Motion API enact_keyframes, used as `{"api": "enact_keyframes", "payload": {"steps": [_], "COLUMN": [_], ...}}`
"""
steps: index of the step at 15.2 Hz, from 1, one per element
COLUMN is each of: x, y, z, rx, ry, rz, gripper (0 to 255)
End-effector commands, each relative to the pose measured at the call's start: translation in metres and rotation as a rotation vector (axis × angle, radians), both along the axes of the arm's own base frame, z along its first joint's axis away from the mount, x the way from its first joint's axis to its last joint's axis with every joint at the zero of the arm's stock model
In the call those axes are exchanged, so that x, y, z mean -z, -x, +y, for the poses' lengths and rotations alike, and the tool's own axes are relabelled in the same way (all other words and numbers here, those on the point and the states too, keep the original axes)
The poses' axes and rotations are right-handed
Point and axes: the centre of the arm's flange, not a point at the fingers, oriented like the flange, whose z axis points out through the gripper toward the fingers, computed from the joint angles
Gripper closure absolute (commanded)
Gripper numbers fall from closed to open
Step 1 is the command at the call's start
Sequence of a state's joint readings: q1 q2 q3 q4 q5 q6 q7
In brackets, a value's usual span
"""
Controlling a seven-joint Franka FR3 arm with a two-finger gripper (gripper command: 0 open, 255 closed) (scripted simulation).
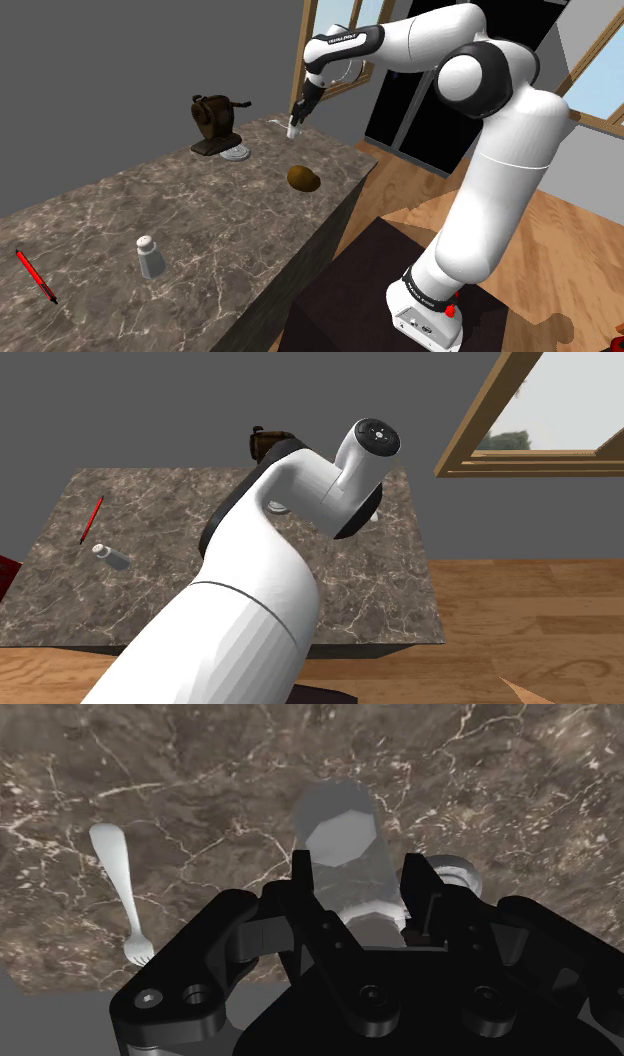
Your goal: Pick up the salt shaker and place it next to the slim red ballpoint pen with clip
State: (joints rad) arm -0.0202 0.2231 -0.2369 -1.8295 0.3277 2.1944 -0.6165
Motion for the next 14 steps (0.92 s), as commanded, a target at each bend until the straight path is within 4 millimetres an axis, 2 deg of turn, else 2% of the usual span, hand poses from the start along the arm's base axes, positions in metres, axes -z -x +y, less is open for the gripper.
{"api": "enact_keyframes", "payload": {"steps": [1,14], "x": [-0.01,-0.079], "y": [0.0,0.0], "z": [0.001,0.001], "rx": [0.0,0.0], "ry": [0.0,0.0], "rz": [0.0,0.0], "gripper": [255,255]}}
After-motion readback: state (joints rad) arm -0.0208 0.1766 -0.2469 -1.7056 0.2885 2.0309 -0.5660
